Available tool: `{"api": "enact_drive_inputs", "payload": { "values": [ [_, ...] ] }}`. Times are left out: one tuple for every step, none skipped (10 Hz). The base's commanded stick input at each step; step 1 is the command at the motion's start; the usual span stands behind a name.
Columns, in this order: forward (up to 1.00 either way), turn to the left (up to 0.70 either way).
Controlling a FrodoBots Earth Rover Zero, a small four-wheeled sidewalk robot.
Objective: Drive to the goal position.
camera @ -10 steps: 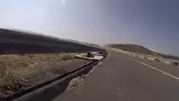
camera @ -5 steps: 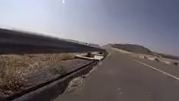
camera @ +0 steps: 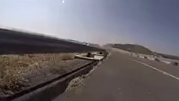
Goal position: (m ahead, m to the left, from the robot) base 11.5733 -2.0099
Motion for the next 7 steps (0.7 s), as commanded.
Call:
{"api": "enact_drive_inputs", "payload": {
  "values": [
    [0.00,-0.50],
    [0.00,-0.50],
    [0.00,-0.50],
    [0.00,-0.50],
    [0.00,-0.50],
    [0.00,-0.50],
    [0.00,-0.50]
  ]
}}
